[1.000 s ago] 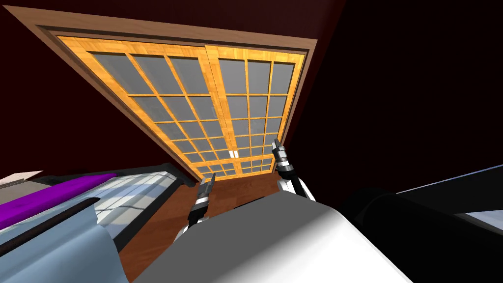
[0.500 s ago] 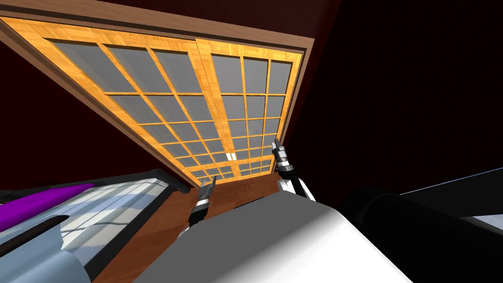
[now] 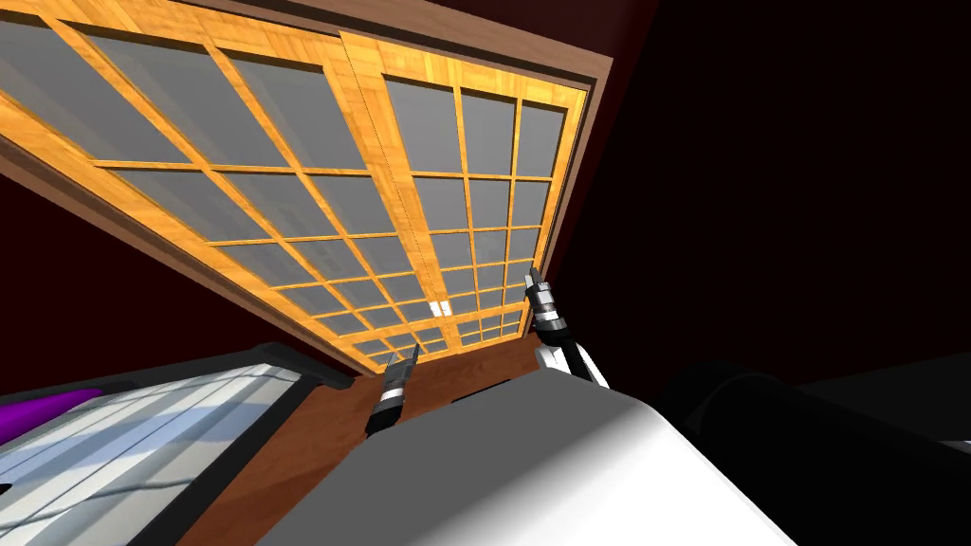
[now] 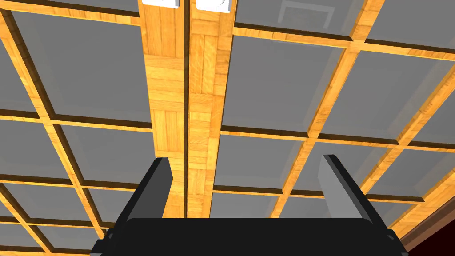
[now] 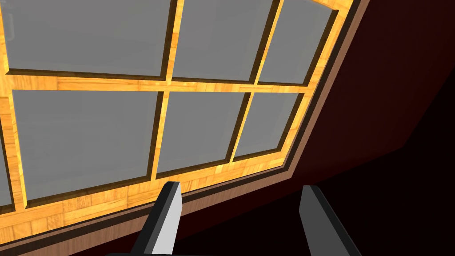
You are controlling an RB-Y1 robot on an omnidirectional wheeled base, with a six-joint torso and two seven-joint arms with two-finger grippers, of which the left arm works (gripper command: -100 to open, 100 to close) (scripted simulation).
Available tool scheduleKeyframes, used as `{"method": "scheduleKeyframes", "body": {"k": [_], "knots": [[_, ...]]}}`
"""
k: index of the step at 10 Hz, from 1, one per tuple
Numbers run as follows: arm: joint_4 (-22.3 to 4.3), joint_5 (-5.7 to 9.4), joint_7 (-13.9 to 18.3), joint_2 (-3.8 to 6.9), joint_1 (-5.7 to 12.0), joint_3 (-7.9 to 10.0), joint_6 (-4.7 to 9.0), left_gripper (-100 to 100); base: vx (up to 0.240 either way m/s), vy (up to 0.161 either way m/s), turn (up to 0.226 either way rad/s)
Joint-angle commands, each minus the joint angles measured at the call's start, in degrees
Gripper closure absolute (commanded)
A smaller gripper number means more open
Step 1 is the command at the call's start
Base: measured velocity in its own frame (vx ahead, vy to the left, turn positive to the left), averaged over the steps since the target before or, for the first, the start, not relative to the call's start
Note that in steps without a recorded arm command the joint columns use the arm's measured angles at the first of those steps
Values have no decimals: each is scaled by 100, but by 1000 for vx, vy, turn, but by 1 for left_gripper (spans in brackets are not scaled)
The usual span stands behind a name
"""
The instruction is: Pull the door open
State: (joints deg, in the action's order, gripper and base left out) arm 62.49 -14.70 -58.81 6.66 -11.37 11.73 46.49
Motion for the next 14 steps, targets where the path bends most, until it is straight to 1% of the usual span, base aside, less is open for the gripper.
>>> {"method": "scheduleKeyframes", "body": {"k": [1, 4, 5, 7, 10, 11, 12, 14], "knots": [[-155, -45, -171, -2, 29, 35, 16, -100, 97, -16, -78], [-532, -114, -460, 3, 143, 112, 93, -100, 102, 3, -78], [-736, -152, -617, 5, 208, 154, 134, -100, 152, 6, -132], [-939, -189, -772, 6, 273, 195, 176, -100, 121, 5, -64], [-1326, -262, -1077, 4, 422, 272, 256, -100, 139, 1, -87], [-1288, -242, -1002, 21, 409, 264, 255, -100, 79, -1, -18], [-1360, -226, -1059, 62, 335, 346, 255, -100, -87, 35, 87], [-1418, -203, -1109, 109, 262, 445, 248, -100, -160, 62, 46]]}}
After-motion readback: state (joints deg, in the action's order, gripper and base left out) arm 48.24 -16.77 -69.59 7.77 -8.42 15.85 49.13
